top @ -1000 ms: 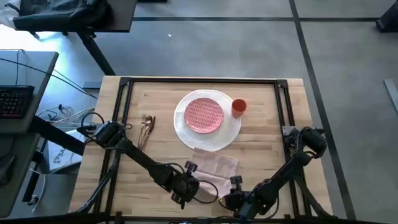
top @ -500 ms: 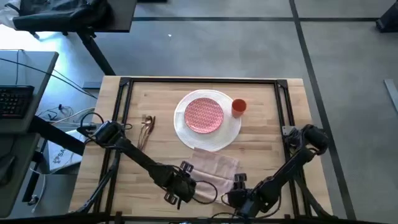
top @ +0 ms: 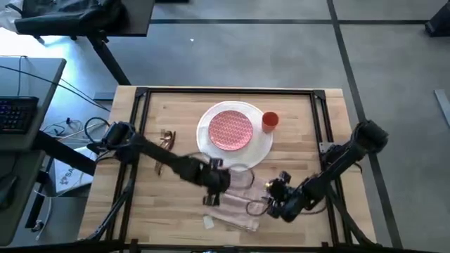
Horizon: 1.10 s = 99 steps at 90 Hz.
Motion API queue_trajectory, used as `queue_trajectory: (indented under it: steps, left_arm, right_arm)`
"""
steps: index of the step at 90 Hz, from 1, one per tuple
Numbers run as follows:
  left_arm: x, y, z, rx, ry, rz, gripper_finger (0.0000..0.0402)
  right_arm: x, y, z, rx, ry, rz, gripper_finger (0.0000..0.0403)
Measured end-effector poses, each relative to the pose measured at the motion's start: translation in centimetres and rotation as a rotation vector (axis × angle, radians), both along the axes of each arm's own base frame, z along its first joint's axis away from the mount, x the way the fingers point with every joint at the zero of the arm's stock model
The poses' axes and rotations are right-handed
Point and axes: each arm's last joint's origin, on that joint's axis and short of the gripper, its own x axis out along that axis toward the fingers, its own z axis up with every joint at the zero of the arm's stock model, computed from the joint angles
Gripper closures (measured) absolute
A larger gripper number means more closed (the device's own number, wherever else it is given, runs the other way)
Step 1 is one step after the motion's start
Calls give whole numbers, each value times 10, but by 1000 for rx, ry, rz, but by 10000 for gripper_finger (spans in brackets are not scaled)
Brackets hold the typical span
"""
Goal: Set table place
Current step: Fold the napkin
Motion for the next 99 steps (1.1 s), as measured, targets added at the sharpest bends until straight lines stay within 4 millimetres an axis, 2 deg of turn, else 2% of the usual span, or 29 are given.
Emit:
queue_trajectory:
  steps: [8, 18, 35, 54, 69, 83, 91, 99]
  left_arm:
    - [3, 20, -16, 33, 2, -6, 272]
    - [4, 36, -25, 43, -19, 8, 272]
    - [-1, 52, -38, 37, 14, 40, 273]
    - [-9, 57, -53, 21, 21, 49, 273]
    - [-11, 57, -58, 5, 2, 47, 276]
    - [-11, 57, -58, 2, 1, 52, 302]
    - [-10, 57, -58, 1, -1, 53, 321]
    - [-10, 57, -58, 2, -2, 52, 338]
  right_arm:
    - [-1, -11, -13, 47, -46, -11, 206]
    - [-1, -22, -23, 51, -45, -49, 206]
    - [3, -30, -25, 45, -16, -53, 206]
    - [2, -35, -34, 43, 75, -42, 208]
    - [2, -35, -34, 35, 80, -42, 233]
    - [3, -33, -24, 44, 83, -1, 259]
    - [3, -33, -15, 52, 63, -10, 264]
    - [-1, -37, -14, 29, 85, -46, 264]
